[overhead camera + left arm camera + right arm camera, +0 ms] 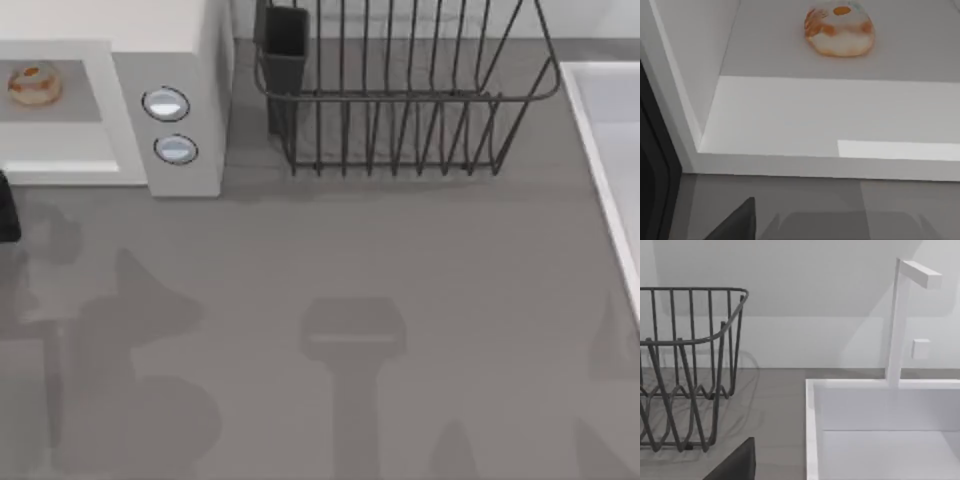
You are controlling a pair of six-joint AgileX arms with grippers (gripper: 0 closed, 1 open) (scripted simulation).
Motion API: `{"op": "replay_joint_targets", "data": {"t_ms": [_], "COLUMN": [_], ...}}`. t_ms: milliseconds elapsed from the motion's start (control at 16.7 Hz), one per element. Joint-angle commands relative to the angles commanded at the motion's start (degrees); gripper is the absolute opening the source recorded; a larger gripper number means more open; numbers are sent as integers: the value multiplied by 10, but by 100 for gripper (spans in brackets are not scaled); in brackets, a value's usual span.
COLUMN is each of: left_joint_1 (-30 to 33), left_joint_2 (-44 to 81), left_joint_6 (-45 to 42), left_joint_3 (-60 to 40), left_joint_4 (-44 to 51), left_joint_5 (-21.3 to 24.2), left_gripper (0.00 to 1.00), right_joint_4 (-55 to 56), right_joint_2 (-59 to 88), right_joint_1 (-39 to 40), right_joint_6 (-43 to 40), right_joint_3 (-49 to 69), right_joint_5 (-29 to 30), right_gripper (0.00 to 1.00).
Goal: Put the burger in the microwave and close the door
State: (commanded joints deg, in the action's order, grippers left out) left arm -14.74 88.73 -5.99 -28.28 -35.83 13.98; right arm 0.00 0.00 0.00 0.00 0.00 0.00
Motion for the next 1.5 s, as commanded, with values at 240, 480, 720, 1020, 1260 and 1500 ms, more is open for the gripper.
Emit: {"op": "replay_joint_targets", "data": {"t_ms": [240, 480, 720, 1020, 1260, 1500], "left_joint_1": [0, -1, 3, 27, 58, 92], "left_joint_2": [-66, -74, -92, -234, -410, -599], "left_joint_6": [0, 0, 2, 14, 28, 42], "left_joint_3": [-21, -25, -16, 34, 98, 169], "left_joint_4": [80, 89, 94, 138, 195, 257], "left_joint_5": [0, -1, -4, -26, -55, -88], "left_gripper": [100, 100, 100, 100, 100, 100], "right_joint_4": [0, 0, 0, 0, 0, 0], "right_joint_2": [0, 0, 0, 0, 0, 0], "right_joint_1": [0, 0, 0, 0, 0, 0], "right_joint_6": [0, 0, 0, 0, 0, 0], "right_joint_3": [0, 0, 0, 0, 0, 0], "right_joint_5": [0, 0, 0, 0, 0, 0], "right_gripper": [100, 100, 100, 100, 100, 100]}}
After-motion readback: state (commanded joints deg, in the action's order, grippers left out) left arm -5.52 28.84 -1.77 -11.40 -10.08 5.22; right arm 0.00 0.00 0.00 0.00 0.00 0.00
